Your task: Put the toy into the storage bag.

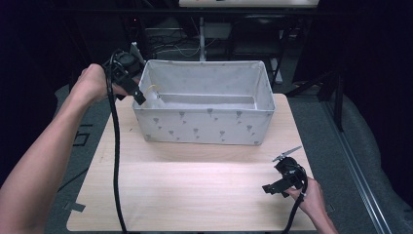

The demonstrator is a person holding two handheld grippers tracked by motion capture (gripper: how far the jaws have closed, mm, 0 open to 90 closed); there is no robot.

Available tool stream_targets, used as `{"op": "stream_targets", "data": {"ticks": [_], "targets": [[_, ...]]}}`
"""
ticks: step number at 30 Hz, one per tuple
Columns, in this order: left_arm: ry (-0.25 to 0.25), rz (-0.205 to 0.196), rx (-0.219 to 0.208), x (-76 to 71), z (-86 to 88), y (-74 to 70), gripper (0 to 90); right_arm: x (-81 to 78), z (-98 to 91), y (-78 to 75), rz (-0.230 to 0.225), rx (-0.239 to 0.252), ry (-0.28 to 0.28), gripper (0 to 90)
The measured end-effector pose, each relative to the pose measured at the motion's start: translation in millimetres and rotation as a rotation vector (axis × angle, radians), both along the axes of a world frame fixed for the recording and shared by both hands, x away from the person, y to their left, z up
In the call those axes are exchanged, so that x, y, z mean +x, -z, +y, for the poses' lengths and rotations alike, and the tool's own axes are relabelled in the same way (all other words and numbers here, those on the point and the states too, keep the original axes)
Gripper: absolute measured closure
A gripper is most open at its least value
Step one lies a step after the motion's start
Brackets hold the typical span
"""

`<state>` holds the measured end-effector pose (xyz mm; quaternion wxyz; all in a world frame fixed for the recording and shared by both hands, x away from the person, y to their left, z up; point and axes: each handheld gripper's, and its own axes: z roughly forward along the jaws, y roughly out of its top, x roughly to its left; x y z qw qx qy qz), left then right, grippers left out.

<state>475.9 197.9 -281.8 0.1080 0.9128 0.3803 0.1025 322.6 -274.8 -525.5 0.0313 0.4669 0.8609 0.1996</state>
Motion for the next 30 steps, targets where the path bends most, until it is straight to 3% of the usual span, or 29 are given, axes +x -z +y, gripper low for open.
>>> {"op": "stream_targets", "data": {"ticks": [7,15,23,30], "targets": [[0.077,-0.017,0.021,-40.8,-3.5,2.8,10.9,0.3,0.7,0.6,0.001,-0.008,-0.003,1.6],[0.113,-0.024,0.02,-76.3,-0.2,18.7,8.1,0.0,1.2,0.3,0.002,-0.007,-0.004,1.6],[0.129,-0.007,0.028,-101.8,3.7,47.1,4.6,-0.2,2.1,0.6,0.004,-0.011,0.001,1.6],[0.133,0.025,0.035,-123.0,8.8,90.9,1.6,-0.6,3.0,0.5,0.011,-0.003,0.002,1.6]]}}
